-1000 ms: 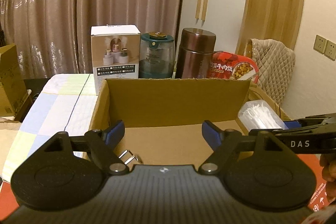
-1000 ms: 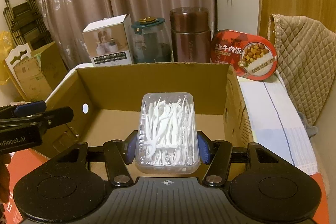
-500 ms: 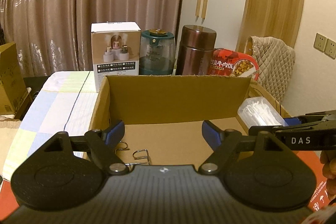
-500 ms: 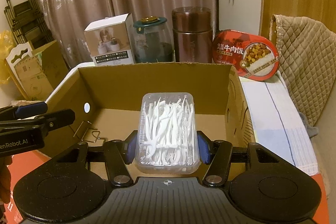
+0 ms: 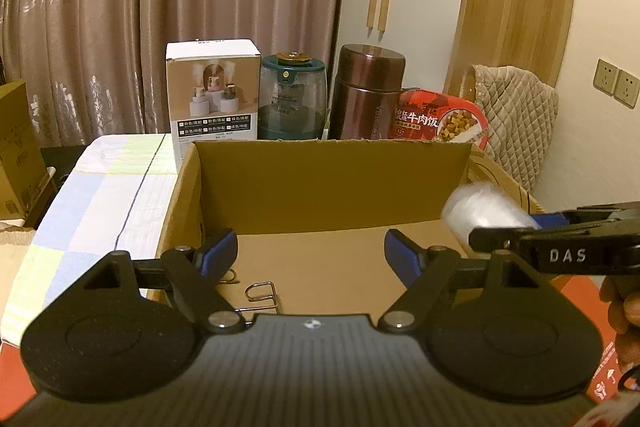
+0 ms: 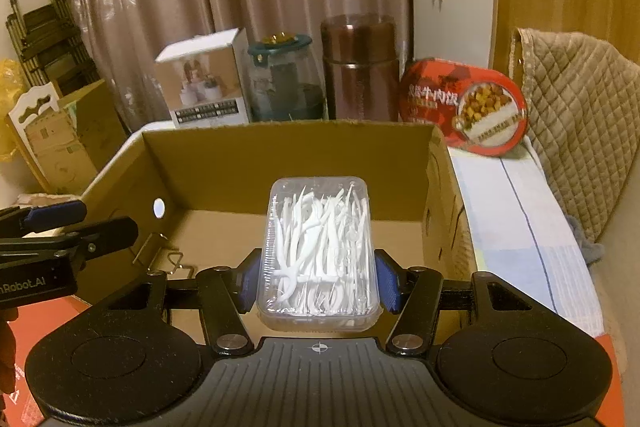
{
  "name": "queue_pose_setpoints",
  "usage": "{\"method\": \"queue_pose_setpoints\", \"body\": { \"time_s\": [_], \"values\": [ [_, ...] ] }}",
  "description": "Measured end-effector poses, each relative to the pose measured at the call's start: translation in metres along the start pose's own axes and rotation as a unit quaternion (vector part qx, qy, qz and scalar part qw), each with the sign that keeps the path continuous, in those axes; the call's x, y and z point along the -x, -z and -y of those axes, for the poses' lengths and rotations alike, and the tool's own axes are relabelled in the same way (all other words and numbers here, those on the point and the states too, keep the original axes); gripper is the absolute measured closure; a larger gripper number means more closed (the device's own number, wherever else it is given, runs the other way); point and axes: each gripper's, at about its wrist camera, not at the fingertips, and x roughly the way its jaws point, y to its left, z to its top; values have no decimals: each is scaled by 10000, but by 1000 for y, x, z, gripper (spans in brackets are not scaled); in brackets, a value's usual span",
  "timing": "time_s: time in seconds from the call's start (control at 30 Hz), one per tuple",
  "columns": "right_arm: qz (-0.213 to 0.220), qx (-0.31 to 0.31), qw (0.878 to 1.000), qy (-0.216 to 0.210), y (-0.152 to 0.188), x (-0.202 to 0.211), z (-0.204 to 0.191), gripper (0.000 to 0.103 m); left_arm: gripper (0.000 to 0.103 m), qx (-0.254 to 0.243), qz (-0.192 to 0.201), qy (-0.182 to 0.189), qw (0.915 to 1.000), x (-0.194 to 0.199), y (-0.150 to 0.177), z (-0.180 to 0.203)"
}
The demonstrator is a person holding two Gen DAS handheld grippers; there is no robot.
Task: Organize rigid objects
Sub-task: 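Open the left tool releasing the rack while the right tool releases the floss box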
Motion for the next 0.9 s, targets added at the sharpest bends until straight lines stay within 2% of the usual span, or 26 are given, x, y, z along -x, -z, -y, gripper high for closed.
{"method": "queue_pose_setpoints", "body": {
  "time_s": [0.1, 0.37, 0.57, 0.7, 0.9],
  "values": [
    [213, -91, 9997, 18, -2, 7, 3, 41, 26, 17, 26, -30, 10000, 2, -1, 0],
    [446, -221, 9988, 0, -2, 42, 5, 40, 26, 48, 251, 62, 9997, 23, -9, 5],
    [556, -209, 9981, -133, 16, 93, -7, 38, 26, -18, 424, 87, 9991, 62, -5, 15],
    [708, -151, 9973, -150, 43, 133, -16, 36, 24, 132, 469, 17, 9988, 103, 20, 13],
    [661, -171, 9976, -126, 94, 177, -23, 33, 24, 392, 220, -220, 9987, 156, 79, 7]
  ]
}}
